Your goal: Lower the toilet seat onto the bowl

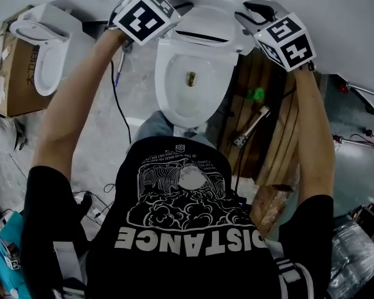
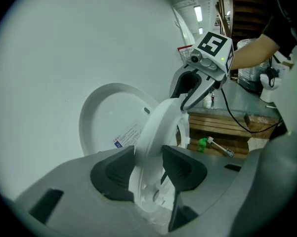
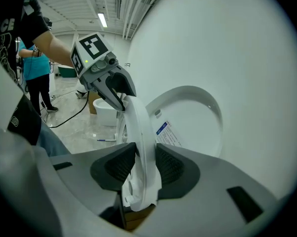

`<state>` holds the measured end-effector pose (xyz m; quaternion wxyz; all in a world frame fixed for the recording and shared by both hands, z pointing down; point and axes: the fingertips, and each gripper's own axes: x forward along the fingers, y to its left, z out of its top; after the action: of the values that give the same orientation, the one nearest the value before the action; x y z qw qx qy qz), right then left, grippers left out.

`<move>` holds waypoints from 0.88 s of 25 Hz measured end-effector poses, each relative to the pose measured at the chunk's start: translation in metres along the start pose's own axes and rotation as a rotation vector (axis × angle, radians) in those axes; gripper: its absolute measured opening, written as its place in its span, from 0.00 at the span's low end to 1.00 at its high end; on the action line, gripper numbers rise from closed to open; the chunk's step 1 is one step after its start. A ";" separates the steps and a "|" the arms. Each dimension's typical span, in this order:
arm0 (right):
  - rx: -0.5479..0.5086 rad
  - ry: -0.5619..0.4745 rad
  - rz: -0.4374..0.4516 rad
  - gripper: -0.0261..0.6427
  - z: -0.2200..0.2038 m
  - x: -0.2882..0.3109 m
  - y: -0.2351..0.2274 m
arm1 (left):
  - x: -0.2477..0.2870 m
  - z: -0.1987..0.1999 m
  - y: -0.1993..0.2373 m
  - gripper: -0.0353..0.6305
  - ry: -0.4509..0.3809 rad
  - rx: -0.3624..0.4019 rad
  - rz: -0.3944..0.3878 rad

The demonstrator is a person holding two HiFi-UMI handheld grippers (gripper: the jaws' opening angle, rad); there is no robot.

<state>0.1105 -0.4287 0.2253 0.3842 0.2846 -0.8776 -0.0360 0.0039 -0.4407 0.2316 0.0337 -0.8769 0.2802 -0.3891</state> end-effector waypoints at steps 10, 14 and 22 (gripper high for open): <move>-0.080 -0.007 0.087 0.24 -0.013 -0.018 0.056 | -0.024 -0.020 -0.050 0.32 0.086 0.050 0.000; -0.106 0.008 0.090 0.23 -0.019 -0.022 0.078 | -0.031 -0.031 -0.069 0.32 0.103 0.065 -0.001; -0.122 0.051 0.063 0.24 -0.027 -0.028 0.109 | -0.044 -0.047 -0.094 0.31 0.091 0.089 -0.025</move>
<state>0.0933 -0.3187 0.2562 0.4240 0.2339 -0.8721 -0.0701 -0.0088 -0.3312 0.2617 0.0552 -0.8594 0.2530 -0.4409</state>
